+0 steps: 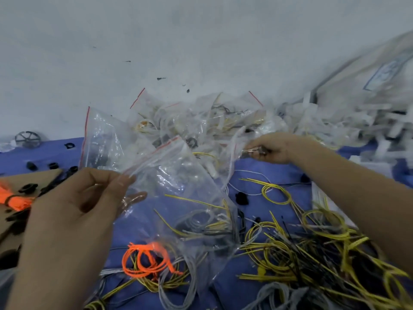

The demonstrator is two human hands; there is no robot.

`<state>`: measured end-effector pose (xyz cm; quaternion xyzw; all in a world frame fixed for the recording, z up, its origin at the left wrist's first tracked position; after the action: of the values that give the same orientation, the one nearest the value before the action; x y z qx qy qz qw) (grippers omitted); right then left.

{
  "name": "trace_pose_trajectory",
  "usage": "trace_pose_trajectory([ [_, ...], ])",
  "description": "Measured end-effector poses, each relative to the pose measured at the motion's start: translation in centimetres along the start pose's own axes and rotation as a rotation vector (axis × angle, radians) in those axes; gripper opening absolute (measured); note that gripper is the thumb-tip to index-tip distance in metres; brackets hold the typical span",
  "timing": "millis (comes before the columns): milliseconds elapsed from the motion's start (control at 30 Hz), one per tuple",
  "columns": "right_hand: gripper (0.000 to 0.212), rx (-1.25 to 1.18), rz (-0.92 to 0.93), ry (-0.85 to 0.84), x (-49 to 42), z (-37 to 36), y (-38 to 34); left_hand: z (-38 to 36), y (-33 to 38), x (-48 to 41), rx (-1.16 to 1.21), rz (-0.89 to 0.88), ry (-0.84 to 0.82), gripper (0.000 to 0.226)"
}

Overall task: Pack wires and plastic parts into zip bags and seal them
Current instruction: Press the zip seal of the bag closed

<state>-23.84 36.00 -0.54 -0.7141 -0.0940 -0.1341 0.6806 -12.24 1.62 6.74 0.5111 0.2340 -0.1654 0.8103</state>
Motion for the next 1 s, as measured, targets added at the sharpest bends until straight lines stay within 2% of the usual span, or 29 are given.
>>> trace_pose_trajectory([
  [100, 0.026, 0.054, 0.055, -0.042, 5.7, 1.5, -2.4, -0.6, 2.2, 0.5, 0.045, 0.0, 0.026, 0.027],
  [233, 0.017, -0.168, 0.191, -0.068, 13.0, 2.5, -5.9, -1.6, 7.4, 1.7, -0.036, -0.074, 0.019, 0.014],
  [300, 0.009, -0.217, 0.233, -0.092, 16.3, 1.9, -7.2, -2.6, 9.4, 2.4, -0.028, -0.108, -0.023, 0.004],
  [367, 0.013, -0.184, 0.269, -0.085, 18.3, 1.5, -8.2, -3.9, 10.7, 3.1, 0.028, -0.109, -0.103, 0.012],
  [433, 0.019, -0.053, 0.288, -0.078, 19.5, 0.7, -8.6, -5.0, 12.1, 3.7, 0.01, -0.138, -0.184, 0.01],
  [500, 0.023, 0.188, 0.344, -0.01, 20.5, -0.1, -9.1, -5.7, 13.3, 4.2, -0.035, -0.195, -0.236, 0.008],
  [567, 0.027, 0.395, 0.48, 0.068, 21.5, -1.2, -10.3, -6.2, 14.0, 4.6, -0.03, -0.227, -0.276, 0.002],
  [600, 0.028, 0.419, 0.549, 0.08, 22.0, -1.7, -10.9, -6.4, 14.3, 4.8, -0.023, -0.232, -0.3, 0.004],
  [667, 0.026, 0.255, 0.602, 0.01, 22.8, -3.1, -11.5, -6.8, 14.8, 5.1, 0.007, -0.25, -0.329, 0.019],
  [733, 0.021, -0.017, 0.534, -0.174, 23.3, -5.4, -10.9, -7.3, 15.2, 5.3, 0.039, -0.227, -0.359, 0.025],
  [800, 0.02, -0.108, 0.442, -0.399, 23.8, -8.7, -9.1, -7.5, 15.9, 5.6, 0.031, -0.264, -0.38, 0.025],
  [833, 0.021, -0.038, 0.426, -0.454, 24.0, -10.0, -8.1, -7.5, 16.3, 5.7, -0.012, -0.318, -0.361, 0.025],
  [867, 0.023, 0.171, 0.482, -0.425, 23.9, -10.6, -7.4, -7.4, 16.6, 5.8, -0.044, -0.347, -0.351, 0.025],
  [933, 0.026, 0.905, 0.635, -0.309, 23.4, -11.5, -6.1, -7.6, 16.6, 5.9, -0.058, -0.364, -0.349, 0.02],
  [1000, 0.015, 1.575, 0.53, -0.242, 21.6, -11.7, -3.5, -8.9, 16.4, 6.3, -0.066, -0.367, -0.411, 0.013],
])
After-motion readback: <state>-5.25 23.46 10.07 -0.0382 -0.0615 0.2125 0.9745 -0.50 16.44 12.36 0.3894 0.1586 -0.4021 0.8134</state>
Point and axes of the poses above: each hand's wrist, its own x-axis away from the middle knuckle, its own z-axis out of the back of the hand, y = z × x, the point moved 9 cm from there along -x, towards the middle knuckle, and after that the axes turned 2 degrees about -x, right-handed, at the moved point
